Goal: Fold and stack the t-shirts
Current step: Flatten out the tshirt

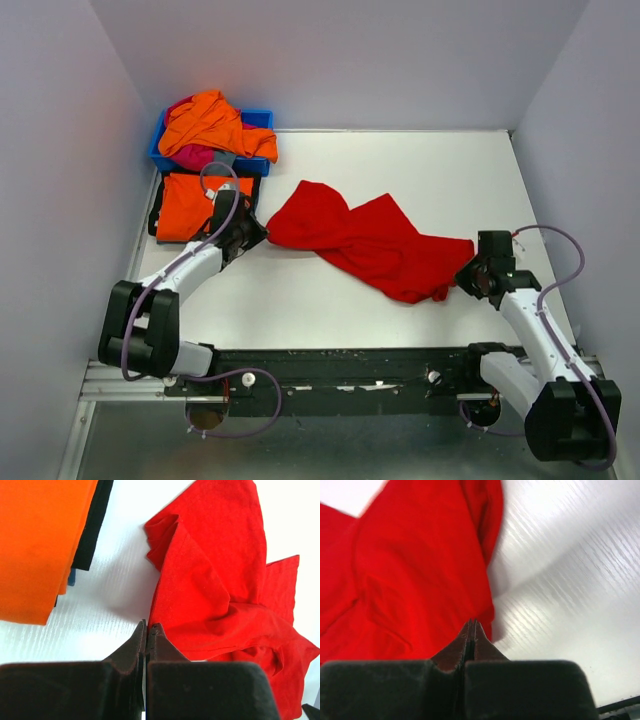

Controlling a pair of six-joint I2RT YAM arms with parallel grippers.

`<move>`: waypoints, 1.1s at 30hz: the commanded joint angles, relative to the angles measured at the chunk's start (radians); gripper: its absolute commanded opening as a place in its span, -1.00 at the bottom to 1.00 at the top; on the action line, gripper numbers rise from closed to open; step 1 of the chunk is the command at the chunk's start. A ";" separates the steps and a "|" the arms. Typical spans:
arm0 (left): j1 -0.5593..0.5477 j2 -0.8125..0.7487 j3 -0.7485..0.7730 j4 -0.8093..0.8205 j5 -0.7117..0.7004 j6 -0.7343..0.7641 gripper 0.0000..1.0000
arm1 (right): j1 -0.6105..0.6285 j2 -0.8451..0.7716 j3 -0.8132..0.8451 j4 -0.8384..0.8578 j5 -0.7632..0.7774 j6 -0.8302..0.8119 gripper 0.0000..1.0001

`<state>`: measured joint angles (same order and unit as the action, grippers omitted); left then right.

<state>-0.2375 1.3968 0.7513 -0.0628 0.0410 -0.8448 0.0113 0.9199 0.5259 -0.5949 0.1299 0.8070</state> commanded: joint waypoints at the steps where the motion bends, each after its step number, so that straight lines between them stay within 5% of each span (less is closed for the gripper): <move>1: 0.004 -0.059 0.016 -0.083 -0.007 0.036 -1.00 | -0.004 -0.021 0.098 -0.031 0.001 -0.038 -0.99; 4: 0.004 -0.099 0.022 -0.100 -0.021 0.039 -1.00 | -0.004 -0.061 0.115 -0.057 -0.003 -0.046 -0.89; 6: 0.004 -0.114 0.019 -0.100 -0.026 0.032 -1.00 | -0.005 -0.075 0.102 -0.060 0.007 -0.035 -0.14; 8: 0.004 -0.119 0.019 -0.104 -0.018 0.032 -1.00 | -0.005 -0.073 0.080 -0.051 0.008 -0.011 0.32; 13: 0.004 -0.128 0.007 -0.111 -0.003 0.029 -1.00 | -0.005 -0.049 0.020 -0.014 -0.018 0.060 0.50; 18: 0.003 -0.142 -0.018 -0.094 0.010 0.024 -1.00 | -0.004 -0.049 -0.059 0.093 -0.023 0.126 0.43; 23: 0.004 -0.150 -0.015 -0.109 0.016 0.036 -1.00 | -0.005 -0.019 -0.084 0.121 -0.004 0.153 0.13; 27: 0.004 -0.163 -0.012 -0.111 0.011 0.042 -1.00 | -0.004 -0.021 -0.093 0.148 -0.001 0.167 -0.29; 31: 0.004 -0.162 0.016 -0.129 0.020 0.065 -1.00 | -0.004 -0.032 -0.080 0.152 0.008 0.153 -0.95; 33: 0.004 -0.165 0.020 -0.132 0.020 0.070 -1.00 | -0.004 -0.050 -0.063 0.138 0.022 0.140 -0.99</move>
<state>-0.2375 1.2549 0.7444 -0.1677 0.0433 -0.8066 0.0113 0.8959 0.4431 -0.4683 0.1162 0.9531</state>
